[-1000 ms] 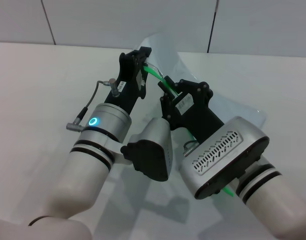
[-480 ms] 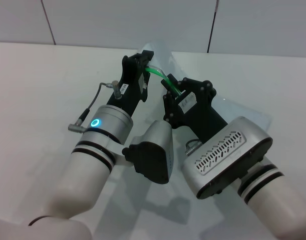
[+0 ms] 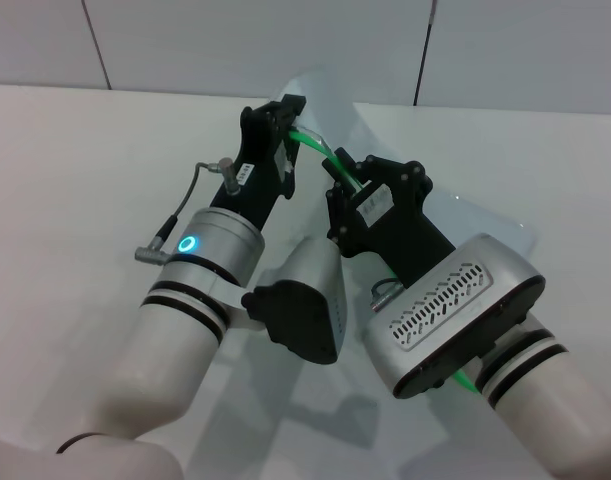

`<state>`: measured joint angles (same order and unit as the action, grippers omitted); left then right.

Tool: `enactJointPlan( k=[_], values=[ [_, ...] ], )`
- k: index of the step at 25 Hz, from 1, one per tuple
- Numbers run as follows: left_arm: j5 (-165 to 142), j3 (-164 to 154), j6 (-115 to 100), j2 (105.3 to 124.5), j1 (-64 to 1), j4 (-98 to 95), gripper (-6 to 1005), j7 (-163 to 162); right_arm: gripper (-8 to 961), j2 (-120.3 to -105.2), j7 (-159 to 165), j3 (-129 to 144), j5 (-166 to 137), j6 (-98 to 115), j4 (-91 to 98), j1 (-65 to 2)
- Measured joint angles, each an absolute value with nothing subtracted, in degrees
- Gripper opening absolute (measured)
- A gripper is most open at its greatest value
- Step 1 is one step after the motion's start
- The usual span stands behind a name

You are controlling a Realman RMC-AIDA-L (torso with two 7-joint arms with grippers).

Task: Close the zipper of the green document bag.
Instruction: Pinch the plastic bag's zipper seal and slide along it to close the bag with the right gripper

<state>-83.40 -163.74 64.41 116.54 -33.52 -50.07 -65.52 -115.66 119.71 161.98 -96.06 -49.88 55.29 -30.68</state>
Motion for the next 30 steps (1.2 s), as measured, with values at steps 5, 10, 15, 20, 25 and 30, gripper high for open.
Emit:
enactJointPlan(
  k=[5, 10, 15, 20, 25, 30],
  values=[
    [-83.5, -163.7, 65.3, 116.46, -33.5, -50.2, 64, -66.2, 81, -115.66, 119.7, 162.0, -96.0, -49.9, 55.3, -30.6],
    [-83.5, -163.7, 65.9, 116.45, -33.4, -50.2, 65, -67.1, 81, -115.66, 119.7, 162.0, -95.9, -49.9, 55.3, -30.6],
    [-83.5, -163.4, 66.3, 116.45, -33.1, -50.2, 65, -67.7, 80, -115.66, 119.8, 162.0, -95.9, -49.9, 55.3, -30.5],
    [-83.5, -163.3, 67.2, 116.42, -33.0, -50.2, 65, -68.7, 80, -115.63, 120.2, 162.0, -96.2, -49.9, 55.2, -30.4],
    [-83.3, -163.3, 67.5, 116.38, -33.0, -50.3, 66, -69.2, 80, -115.62, 120.2, 162.0, -96.2, -49.8, 54.5, -30.3],
    [-83.0, -163.2, 68.5, 116.36, -32.9, -50.3, 66, -70.4, 80, -115.66, 120.2, 162.0, -96.0, -49.8, 54.4, -30.2]
  ],
)
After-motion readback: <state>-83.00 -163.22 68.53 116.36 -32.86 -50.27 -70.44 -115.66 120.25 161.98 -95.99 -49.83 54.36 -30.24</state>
